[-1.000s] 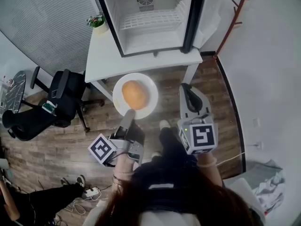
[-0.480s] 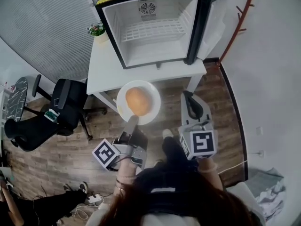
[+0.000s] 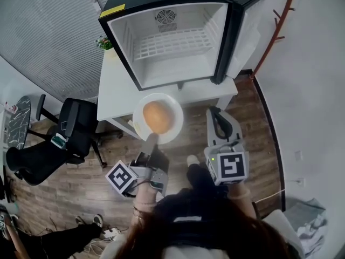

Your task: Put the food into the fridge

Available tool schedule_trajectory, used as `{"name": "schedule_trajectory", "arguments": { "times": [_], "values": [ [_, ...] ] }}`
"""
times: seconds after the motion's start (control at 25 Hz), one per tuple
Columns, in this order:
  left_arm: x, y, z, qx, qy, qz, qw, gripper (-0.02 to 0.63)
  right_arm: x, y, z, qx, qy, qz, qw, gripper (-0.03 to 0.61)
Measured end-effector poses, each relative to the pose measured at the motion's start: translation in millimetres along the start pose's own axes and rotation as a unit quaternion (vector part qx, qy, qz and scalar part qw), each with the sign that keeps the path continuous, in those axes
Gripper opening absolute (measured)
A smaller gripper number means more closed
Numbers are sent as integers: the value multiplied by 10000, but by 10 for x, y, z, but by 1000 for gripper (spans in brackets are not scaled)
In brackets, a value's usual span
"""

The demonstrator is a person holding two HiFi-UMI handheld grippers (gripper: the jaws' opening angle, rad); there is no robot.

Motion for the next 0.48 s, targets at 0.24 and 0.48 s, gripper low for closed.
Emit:
{"name": "schedule_trajectory", "arguments": {
  "times": [0.24, 0.48],
  "values": [
    [-17, -322, 78, -25, -24, 62, 10000, 12, -211, -244, -13, 35, -73, 25, 10000, 0],
    [-57, -663, 151, -92, -62, 49, 9999, 12, -468, -467, -26, -4, -121, 10, 9999, 0]
  ]
}}
Point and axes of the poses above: the fingertips, and each gripper's own axes: y backward along the fingers, x to its left, z out of its top, the point moved 8 cm from there along y, backward along the fingers, and after that the axes turned 5 degrees about x, right-handed, at the moved point
